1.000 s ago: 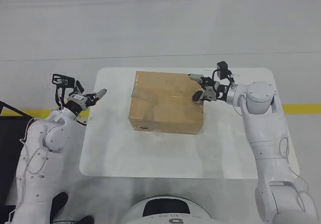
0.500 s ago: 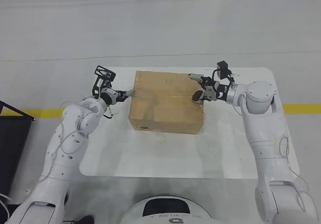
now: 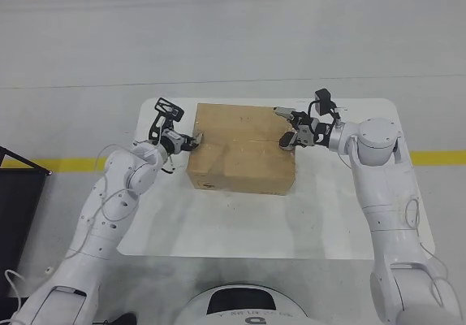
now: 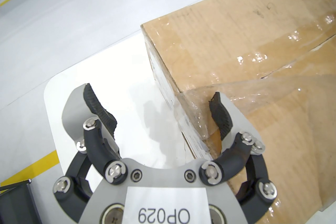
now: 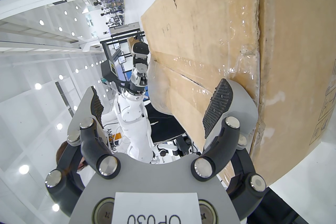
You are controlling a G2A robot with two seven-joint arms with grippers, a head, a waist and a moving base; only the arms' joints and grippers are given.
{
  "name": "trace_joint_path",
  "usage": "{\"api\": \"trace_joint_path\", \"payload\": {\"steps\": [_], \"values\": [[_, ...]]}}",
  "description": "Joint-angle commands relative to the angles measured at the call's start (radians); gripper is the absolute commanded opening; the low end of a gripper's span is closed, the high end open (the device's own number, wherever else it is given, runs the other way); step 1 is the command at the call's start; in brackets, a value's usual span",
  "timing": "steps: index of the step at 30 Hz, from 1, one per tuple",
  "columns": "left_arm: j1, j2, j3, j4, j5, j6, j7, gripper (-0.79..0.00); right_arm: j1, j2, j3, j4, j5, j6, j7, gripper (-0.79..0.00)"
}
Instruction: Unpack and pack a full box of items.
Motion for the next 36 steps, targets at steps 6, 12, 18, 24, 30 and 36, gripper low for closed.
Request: {"api": "trace_joint_path", "payload": {"steps": [6, 12, 18, 24, 30, 36], "values": [[-0.005, -0.001, -0.008, -0.013, -0.058, -0.02, -0.035, 0.0, 0.0, 0.0, 0.0, 0.0, 0.0, 0.0, 0.0, 0.0], [-0.047, -0.005, -0.006, 0.034, -0.126, -0.021, -0.111, 0.0, 0.0, 0.0, 0.0, 0.0, 0.0, 0.0, 0.0, 0.0], [-0.077, -0.014, 0.028, 0.064, -0.147, -0.011, -0.135, 0.0, 0.0, 0.0, 0.0, 0.0, 0.0, 0.0, 0.0, 0.0], [-0.096, -0.017, 0.04, 0.073, -0.152, -0.002, -0.141, 0.0, -0.018, 0.0, 0.001, -0.03, 0.031, -0.017, -0.033, 0.0], [-0.092, -0.015, 0.039, 0.061, -0.138, -0.005, -0.133, 0.0, -0.079, 0.013, 0.034, -0.204, 0.062, -0.059, -0.064, 0.0], [-0.092, -0.015, 0.039, 0.061, -0.138, -0.005, -0.133, 0.0, -0.09, 0.016, 0.041, -0.223, 0.067, -0.056, -0.064, 0.0]]}}
